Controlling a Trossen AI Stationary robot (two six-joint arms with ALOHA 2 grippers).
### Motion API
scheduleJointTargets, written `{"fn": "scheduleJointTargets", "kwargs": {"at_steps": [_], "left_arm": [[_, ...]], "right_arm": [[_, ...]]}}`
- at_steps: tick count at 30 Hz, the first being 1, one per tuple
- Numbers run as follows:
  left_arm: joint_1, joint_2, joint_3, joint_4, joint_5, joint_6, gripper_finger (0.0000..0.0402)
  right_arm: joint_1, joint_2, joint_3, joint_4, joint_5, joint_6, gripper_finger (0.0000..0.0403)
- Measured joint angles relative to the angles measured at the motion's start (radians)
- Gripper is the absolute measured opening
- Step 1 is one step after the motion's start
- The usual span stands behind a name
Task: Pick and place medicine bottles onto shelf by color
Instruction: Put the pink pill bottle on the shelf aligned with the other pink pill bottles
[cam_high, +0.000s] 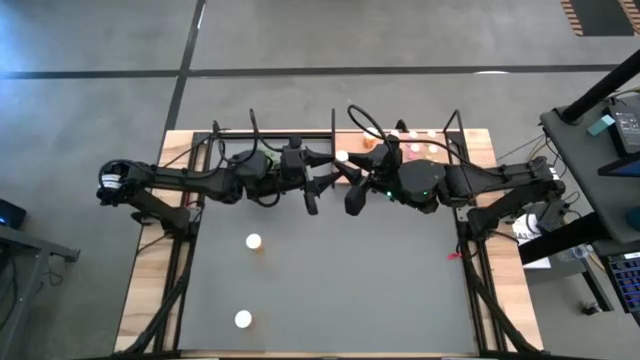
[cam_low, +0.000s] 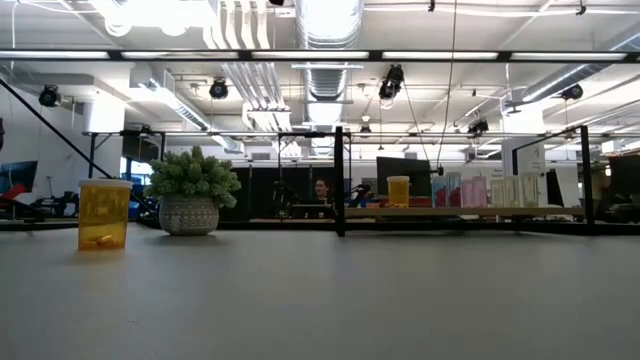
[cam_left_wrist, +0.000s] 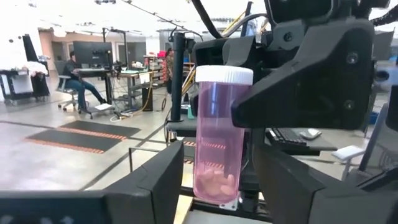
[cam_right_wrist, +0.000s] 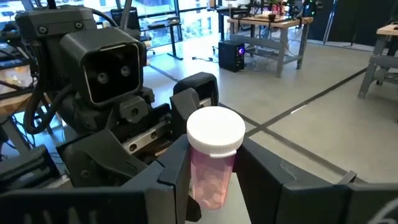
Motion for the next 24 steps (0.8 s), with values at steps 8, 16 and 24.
{"fn": "scheduleJointTargets", "kwargs": {"at_steps": [8, 16, 24], "left_arm": [[0.0, 0.0, 0.0, 0.0, 0.0, 0.018, 0.012], [0.0, 0.0, 0.0, 0.0, 0.001, 0.017, 0.0093], [0.0, 0.0, -0.001, 0.0, 0.001, 0.017, 0.0091]], "right_arm": [[0.0, 0.001, 0.0, 0.02, 0.0, 0.002, 0.0105], [0.0, 0.002, 0.0, 0.03, -0.001, 0.001, 0.0105], [0.0, 0.002, 0.0, 0.027, -0.001, 0.0, 0.0105]]}}
